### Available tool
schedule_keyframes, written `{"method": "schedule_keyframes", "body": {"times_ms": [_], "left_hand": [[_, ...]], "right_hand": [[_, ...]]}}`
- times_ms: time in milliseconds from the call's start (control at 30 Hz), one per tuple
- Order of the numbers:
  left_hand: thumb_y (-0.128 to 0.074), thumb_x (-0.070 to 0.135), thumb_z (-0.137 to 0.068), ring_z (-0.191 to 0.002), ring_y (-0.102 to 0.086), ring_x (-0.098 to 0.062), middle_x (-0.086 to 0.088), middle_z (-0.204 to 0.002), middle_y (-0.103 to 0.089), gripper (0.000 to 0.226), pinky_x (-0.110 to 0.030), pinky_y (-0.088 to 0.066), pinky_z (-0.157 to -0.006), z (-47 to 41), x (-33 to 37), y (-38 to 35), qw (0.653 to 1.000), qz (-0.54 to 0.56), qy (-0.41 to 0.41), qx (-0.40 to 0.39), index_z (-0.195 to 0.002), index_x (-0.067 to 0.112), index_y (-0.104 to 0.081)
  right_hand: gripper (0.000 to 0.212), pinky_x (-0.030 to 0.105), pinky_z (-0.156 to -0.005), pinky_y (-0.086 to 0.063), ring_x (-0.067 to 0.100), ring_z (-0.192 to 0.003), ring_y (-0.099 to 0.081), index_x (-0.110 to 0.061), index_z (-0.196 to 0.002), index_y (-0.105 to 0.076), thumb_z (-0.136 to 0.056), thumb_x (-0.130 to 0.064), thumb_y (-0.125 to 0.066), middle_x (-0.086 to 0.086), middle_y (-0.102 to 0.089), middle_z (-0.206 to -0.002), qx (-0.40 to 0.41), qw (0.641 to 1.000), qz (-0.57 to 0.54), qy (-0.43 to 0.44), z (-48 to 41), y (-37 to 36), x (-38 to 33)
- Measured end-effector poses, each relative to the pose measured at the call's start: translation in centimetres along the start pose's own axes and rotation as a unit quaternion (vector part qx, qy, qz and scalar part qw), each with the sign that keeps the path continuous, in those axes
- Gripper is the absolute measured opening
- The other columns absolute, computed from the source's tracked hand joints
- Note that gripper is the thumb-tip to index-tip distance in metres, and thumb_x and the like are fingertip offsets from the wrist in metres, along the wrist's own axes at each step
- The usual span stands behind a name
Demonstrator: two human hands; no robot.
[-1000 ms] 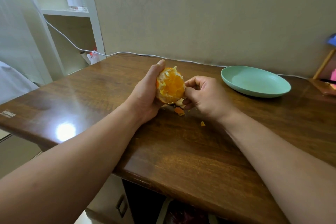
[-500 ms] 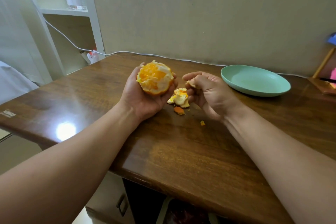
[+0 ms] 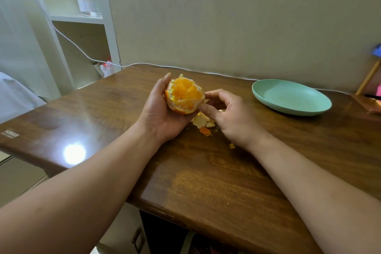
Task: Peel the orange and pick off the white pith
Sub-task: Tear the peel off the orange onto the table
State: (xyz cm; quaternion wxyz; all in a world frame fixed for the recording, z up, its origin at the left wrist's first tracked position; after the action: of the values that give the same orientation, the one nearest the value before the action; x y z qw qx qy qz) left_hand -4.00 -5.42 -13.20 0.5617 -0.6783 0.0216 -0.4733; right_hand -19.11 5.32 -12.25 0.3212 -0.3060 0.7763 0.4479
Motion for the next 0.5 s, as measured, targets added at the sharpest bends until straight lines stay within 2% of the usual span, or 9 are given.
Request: {"method": "schedule_keyframes", "body": {"times_ms": [100,200,267,333,433,467,500], "left_hand": [[-0.064,0.053,-0.096,-0.126,-0.061,-0.037,-0.018,-0.131,-0.062,0.051,-0.046,-0.054,-0.098,0.1,0.0,0.1,0.999,-0.018,0.015,-0.031,-0.128,0.013,-0.062],[-0.061,0.056,-0.096,-0.104,-0.067,-0.031,-0.014,-0.116,-0.068,0.045,-0.044,-0.052,-0.088,0.3,0.1,0.1,0.998,-0.044,0.025,-0.048,-0.113,0.015,-0.068],[-0.06,0.057,-0.096,-0.099,-0.068,-0.03,-0.013,-0.112,-0.07,0.045,-0.043,-0.052,-0.086,0.4,0.1,0.0,0.997,-0.05,0.031,-0.048,-0.11,0.015,-0.069],[-0.061,0.057,-0.096,-0.106,-0.068,-0.031,-0.013,-0.116,-0.07,0.046,-0.044,-0.052,-0.092,0.4,0.1,0.1,0.997,-0.046,0.031,-0.047,-0.113,0.015,-0.069],[-0.063,0.055,-0.095,-0.138,-0.057,-0.033,-0.015,-0.135,-0.061,0.05,-0.043,-0.042,-0.115,0.3,0.2,0.2,0.998,-0.046,0.024,-0.04,-0.126,0.015,-0.063],[-0.063,0.055,-0.095,-0.141,-0.057,-0.033,-0.015,-0.135,-0.061,0.049,-0.042,-0.041,-0.116,0.4,0.2,0.1,0.998,-0.05,0.02,-0.042,-0.125,0.015,-0.063],[-0.062,0.055,-0.096,-0.134,-0.062,-0.032,-0.015,-0.129,-0.065,0.046,-0.041,-0.045,-0.111,0.5,0.1,-0.1,0.997,-0.06,0.015,-0.046,-0.12,0.015,-0.066]], "right_hand": [[0.031,0.016,-0.08,-0.057,0.002,-0.098,-0.071,-0.028,-0.125,-0.072,-0.096,-0.037,-0.079,-0.011,-0.076,-0.105,0.006,0.999,-0.018,0.04,0.2,0.4,-0.4],[0.029,0.019,-0.081,-0.059,0.003,-0.098,-0.072,-0.022,-0.123,-0.073,-0.097,-0.033,-0.078,-0.009,-0.077,-0.106,0.007,0.998,-0.033,0.061,0.4,0.8,-0.7],[0.028,0.02,-0.081,-0.06,0.002,-0.098,-0.072,-0.021,-0.123,-0.074,-0.098,-0.032,-0.077,-0.011,-0.077,-0.107,0.005,0.997,-0.028,0.066,0.5,1.0,-0.9],[0.029,0.022,-0.084,-0.06,0.001,-0.099,-0.072,-0.023,-0.125,-0.073,-0.098,-0.034,-0.076,-0.013,-0.077,-0.108,0.001,0.998,-0.007,0.065,0.6,1.0,-1.2],[0.028,0.018,-0.08,-0.058,-0.002,-0.095,-0.071,-0.025,-0.126,-0.072,-0.099,-0.035,-0.076,-0.015,-0.076,-0.103,0.01,0.998,0.015,0.061,0.7,0.8,-1.4],[0.028,0.018,-0.077,-0.058,-0.002,-0.092,-0.071,-0.025,-0.125,-0.072,-0.1,-0.035,-0.075,-0.015,-0.076,-0.1,0.014,0.998,0.018,0.054,0.7,0.7,-1.4],[0.027,0.02,-0.074,-0.059,-0.001,-0.088,-0.071,-0.027,-0.125,-0.072,-0.1,-0.037,-0.074,-0.016,-0.075,-0.096,0.016,0.998,0.026,0.048,0.8,0.6,-1.4]]}}
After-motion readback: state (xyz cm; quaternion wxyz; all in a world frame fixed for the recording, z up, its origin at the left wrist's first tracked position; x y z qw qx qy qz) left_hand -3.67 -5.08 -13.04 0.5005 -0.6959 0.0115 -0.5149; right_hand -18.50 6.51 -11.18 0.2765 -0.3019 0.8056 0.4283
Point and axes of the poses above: each hand's wrist, its own z-axis away from the middle knuckle, its own y-axis out of the back of the hand, x = y × z, the point moved 2 cm from there along -z, towards the middle knuckle
